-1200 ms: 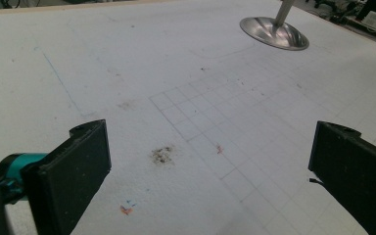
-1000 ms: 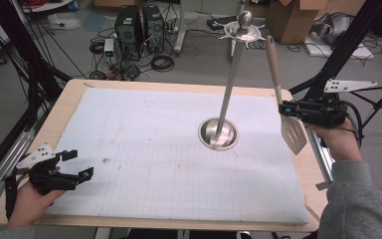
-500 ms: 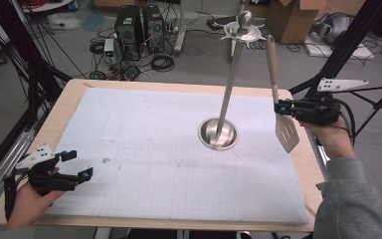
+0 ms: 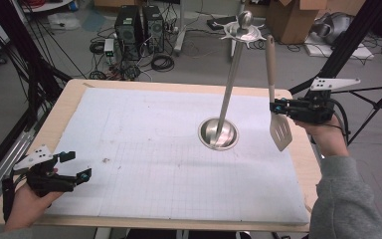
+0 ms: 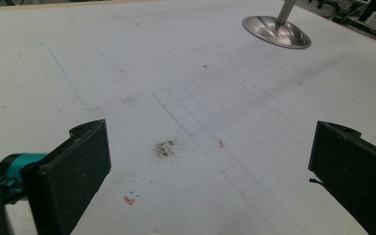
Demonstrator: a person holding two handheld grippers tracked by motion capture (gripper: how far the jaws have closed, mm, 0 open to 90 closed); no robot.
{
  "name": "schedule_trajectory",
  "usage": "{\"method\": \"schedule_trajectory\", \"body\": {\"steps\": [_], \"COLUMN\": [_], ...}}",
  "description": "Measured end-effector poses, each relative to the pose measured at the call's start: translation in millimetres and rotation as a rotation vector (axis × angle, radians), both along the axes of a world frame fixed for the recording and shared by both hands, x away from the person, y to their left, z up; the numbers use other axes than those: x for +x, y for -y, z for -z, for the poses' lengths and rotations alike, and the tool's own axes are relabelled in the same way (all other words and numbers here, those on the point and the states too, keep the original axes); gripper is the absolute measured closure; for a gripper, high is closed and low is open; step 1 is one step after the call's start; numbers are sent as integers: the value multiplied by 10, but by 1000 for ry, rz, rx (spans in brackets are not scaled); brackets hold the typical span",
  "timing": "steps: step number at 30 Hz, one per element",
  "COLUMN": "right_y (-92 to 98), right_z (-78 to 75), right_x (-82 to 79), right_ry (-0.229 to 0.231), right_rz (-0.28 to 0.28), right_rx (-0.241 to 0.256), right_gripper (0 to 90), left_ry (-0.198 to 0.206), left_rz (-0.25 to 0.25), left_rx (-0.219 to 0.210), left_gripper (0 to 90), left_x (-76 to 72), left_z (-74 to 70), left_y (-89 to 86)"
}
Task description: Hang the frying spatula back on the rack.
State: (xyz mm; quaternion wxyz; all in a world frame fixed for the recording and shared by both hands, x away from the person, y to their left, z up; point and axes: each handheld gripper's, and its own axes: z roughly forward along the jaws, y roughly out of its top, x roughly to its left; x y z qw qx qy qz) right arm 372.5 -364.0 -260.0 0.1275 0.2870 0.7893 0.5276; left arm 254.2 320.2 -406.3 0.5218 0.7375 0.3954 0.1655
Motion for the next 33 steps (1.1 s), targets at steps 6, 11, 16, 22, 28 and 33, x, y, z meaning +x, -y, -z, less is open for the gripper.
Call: {"method": "schedule_trajectory", "body": {"steps": [6, 11, 16, 22, 28, 33], "right_y": [-35, -65, -81, -106, -136, -159], "right_z": [17, 30, 42, 54, 69, 82], "right_x": [24, 38, 59, 89, 122, 145], "right_ry": [-5, -10, -10, -4, -3, -2], "right_rz": [-1, 1, 6, 9, 15, 24], "right_rx": [-1, -3, -9, -13, -12, -14], "right_gripper": [763, 762, 761, 759, 757, 755], "left_ry": [0, 1, 0, -2, -3, -3], "left_rz": [1, 4, 3, 2, -5, -9], "left_rx": [1, 2, 2, 7, 7, 10], "left_gripper": [24, 24, 24, 24, 24, 24], "left_x": [-2, -2, -3, -10, -26, -43], "left_z": [0, -2, -2, 4, 2, 5], "left_y": [-1, -1, -1, -6, -14, -24]}}
